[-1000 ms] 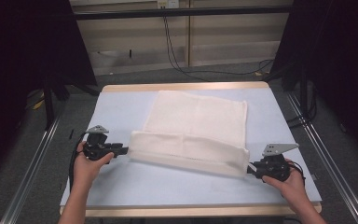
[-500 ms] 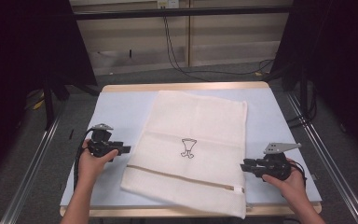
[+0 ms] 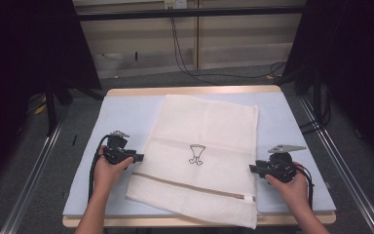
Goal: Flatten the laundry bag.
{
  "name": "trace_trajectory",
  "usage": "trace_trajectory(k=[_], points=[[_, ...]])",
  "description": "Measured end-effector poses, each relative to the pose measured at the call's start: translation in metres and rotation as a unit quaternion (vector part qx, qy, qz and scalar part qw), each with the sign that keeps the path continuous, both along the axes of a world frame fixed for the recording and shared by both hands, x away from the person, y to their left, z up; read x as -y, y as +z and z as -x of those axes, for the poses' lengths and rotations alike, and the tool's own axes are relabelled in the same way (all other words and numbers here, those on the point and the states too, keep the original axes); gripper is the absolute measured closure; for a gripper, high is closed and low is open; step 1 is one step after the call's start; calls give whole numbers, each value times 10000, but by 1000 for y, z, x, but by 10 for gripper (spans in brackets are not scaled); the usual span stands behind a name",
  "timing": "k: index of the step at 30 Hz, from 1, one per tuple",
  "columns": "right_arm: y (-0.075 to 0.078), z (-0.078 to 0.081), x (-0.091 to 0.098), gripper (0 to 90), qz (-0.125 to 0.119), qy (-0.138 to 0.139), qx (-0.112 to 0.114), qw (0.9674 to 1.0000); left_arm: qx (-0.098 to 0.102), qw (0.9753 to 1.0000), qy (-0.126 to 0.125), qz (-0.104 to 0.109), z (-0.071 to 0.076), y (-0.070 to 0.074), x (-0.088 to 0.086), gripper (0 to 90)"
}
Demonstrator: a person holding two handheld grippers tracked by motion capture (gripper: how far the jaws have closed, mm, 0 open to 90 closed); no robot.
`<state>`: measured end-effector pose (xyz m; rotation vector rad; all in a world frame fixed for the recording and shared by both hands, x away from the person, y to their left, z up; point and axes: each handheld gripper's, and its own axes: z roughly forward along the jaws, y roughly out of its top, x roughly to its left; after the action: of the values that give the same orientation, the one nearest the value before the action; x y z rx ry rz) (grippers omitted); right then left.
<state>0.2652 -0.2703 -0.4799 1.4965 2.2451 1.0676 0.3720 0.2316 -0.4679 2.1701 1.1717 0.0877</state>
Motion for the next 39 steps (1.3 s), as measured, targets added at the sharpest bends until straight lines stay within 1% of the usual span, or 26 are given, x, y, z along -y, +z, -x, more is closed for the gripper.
trace_trajectory(k=[1, 2, 3, 4, 5, 6, 7, 8, 9, 10, 11, 14, 15, 17, 18, 19, 20, 22, 23, 26, 28, 32, 34, 35, 37, 39], points=[[0, 0, 0, 625, 0, 0, 0, 10000, 0, 10000, 0, 0, 0, 0, 0, 566], [1, 0, -3, 708, 177, -37, 65, 9998, -40, 9999, 72, 76, 1, 0, 1, 567], [1, 0, -3, 749, 137, -18, 37, 9999, -40, 9999, 72, 76, 1, 0, 1, 584], [2, 0, -3, 791, 113, -60, -7, 9999, -68, 10000, -28, 47, 1, 0, 1, 590], [2, 0, -3, 791, 113, -60, -7, 9999, -68, 10000, -28, 47, 1, 0, 1, 597], [2, -2, -4, 858, 107, 11, 9, 9999, -178, 9997, -124, 57, 1, 1, 2, 654], [2, -4, -5, 869, 141, 35, 22, 9999, -169, 9998, -107, 21, 3, 1, 4, 698], [3, -6, -6, 874, 136, 55, -3, 9999, -203, 9997, -132, -19, 3, 1, 5, 724], [4, -7, -6, 874, 153, 56, -14, 9999, -230, 9995, -180, -116, 2, 2, 5, 794], [4, -9, -7, 875, 169, 83, -6, 9998, -250, 9995, -155, -66, 2, 2, 6, 813], [5, -11, -8, 876, 207, 58, 8, 9998, -248, 9994, -202, -105, 2, 3, 5, 836], [6, -15, -9, 877, 296, 41, 41, 9995, -245, 9995, -164, -85, 3, 4, 5, 867], [8, -21, -11, 877, 392, 59, 50, 9992, -235, 9996, -122, -60, 3, 5, 2, 869], [9, -23, -12, 877, 374, 65, 40, 9993, -259, 9996, -104, -14, 4, 5, 0, 870], [10, -29, -13, 877, 420, 38, 24, 9991, -270, 9996, -71, 10, 5, 5, -3, 870], [10, -29, -13, 877, 420, 38, 24, 9991, -270, 9996, -71, 10, 5, 5, -3, 870], [12, -35, -14, 877, 446, 45, 29, 9990, -272, 9996, -84, 24, 7, 5, -5, 870], [14, -40, -15, 877, 426, 33, 72, 9991, -272, 9996, -64, 29, 8, 6, -7, 870], [15, -41, -16, 877, 447, 32, 80, 9990, -254, 9996, -15, 90, 9, 5, -7, 870], [17, -48, -16, 877, 424, 36, 96, 9990, -267, 9996, -23, 81, 10, 5, -8, 870], [17, -52, -16, 877, 504, 48, 83, 9987, -289, 9995, -20, 112, 11, 5, -8, 870], [16, -59, -14, 876, 434, 18, 98, 9990, -255, 9996, -29, 75, 13, 6, -8, 870], [15, -62, -14, 875, 401, -13, 49, 9992, -273, 9996, -20, 108, 14, 6, -8, 870], [15, -62, -14, 875, 401, -13, 49, 9992, -280, 9996, -36, 99, 15, 6, -9, 870], [15, -64, -14, 875, 414, 15, 76, 9991, -282, 9995, 11, 162, 17, 7, -9, 870], [15, -65, -16, 875, 483, 20, 78, 9988, -272, 9996, -29, 96, 20, 8, -11, 870]])
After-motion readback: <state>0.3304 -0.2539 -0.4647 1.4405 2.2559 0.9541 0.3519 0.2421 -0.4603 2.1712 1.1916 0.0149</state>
